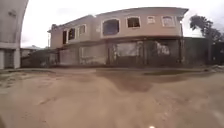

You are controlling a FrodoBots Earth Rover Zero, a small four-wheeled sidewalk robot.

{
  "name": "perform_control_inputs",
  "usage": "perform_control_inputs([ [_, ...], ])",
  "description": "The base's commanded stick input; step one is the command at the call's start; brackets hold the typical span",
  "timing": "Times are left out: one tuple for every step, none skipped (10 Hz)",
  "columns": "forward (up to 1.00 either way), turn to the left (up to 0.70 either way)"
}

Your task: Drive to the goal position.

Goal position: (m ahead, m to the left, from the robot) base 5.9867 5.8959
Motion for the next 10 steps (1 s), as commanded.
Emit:
perform_control_inputs([
  [0.5, 0.0],
  [0.5, 0.0],
  [0.5, 0.0],
  [0.5, 0.0],
  [0.5, 0.0],
  [0.5, 0.0],
  [0.5, 0.0],
  [0.5, 0.0],
  [0.5, 0.0],
  [0.5, 0.0],
])
